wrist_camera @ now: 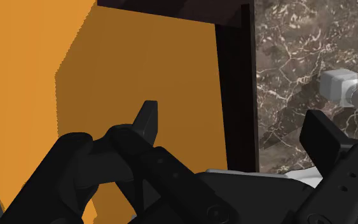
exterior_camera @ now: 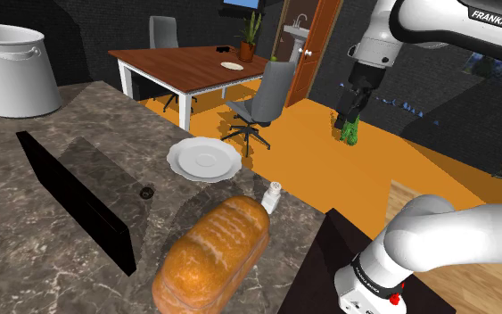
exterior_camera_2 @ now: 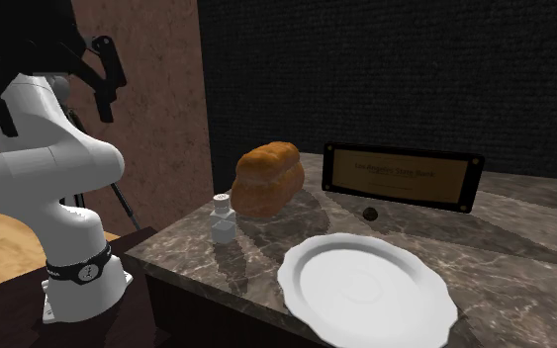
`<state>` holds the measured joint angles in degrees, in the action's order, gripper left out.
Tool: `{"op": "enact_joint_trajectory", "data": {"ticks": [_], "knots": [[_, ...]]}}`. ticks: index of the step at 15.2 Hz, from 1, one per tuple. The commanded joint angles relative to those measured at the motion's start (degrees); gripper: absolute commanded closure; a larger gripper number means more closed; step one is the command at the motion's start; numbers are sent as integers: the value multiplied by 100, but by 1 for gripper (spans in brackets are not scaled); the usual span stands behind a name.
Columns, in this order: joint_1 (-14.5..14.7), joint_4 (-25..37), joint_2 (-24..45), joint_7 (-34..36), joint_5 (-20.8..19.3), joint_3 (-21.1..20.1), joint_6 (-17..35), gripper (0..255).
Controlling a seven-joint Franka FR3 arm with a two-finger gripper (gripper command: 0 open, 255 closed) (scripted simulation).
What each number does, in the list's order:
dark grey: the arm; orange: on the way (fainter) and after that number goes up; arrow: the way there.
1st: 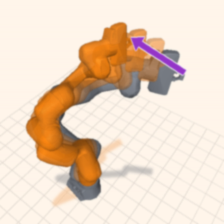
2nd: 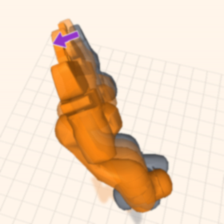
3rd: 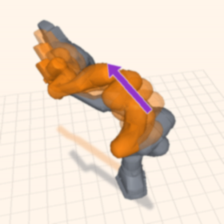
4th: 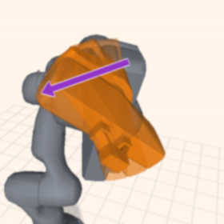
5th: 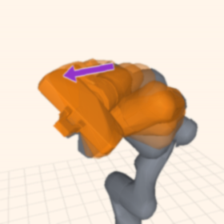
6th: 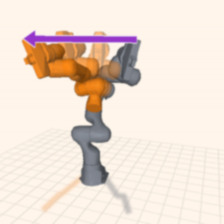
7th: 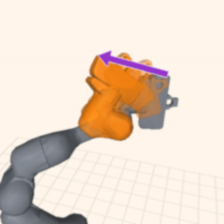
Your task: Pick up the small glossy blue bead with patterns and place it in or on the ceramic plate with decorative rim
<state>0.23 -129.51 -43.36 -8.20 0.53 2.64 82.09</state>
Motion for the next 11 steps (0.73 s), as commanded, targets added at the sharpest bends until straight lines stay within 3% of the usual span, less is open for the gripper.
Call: {"op": "enact_joint_trajectory", "data": {"ticks": [1,11], "knots": [[0,0,0,0,0,0,0,0],[205,-353,402,1793,878,-1329,950,0]]}}
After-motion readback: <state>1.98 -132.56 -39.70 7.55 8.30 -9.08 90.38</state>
